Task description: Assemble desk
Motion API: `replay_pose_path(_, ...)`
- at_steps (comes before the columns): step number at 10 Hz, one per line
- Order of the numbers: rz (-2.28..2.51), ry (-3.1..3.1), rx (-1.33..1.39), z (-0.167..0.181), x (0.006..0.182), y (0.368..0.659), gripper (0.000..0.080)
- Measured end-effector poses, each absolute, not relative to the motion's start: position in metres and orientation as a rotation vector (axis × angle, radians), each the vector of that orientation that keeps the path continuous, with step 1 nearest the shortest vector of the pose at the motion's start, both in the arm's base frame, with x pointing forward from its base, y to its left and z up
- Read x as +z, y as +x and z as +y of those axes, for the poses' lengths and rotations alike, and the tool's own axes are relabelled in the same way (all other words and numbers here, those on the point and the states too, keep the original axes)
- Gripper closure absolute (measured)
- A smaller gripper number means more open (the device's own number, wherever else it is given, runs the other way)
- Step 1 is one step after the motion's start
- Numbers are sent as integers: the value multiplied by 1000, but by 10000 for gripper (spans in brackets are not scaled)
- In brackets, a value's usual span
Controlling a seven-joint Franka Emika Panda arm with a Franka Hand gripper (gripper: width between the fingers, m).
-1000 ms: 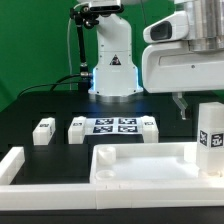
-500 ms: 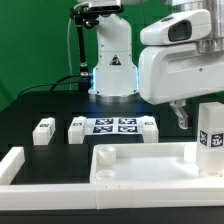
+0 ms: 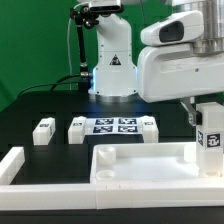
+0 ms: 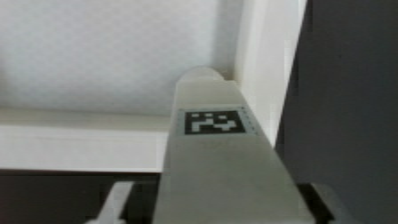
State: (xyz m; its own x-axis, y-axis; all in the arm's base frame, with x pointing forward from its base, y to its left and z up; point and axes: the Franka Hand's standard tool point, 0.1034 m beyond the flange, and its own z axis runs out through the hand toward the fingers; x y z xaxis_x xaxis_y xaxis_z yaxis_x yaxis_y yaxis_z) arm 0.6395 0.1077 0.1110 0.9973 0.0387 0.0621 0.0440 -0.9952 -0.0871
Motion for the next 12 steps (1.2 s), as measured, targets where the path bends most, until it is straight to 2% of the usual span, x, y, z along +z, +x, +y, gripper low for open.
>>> replay_pose_path(3,363,-3023,-75,107,111,640,512)
replay_pose_path(7,1363,-2685,-7,103,111,642,511)
replay_pose_path(12,1878,-2359,37,110,109,639,511)
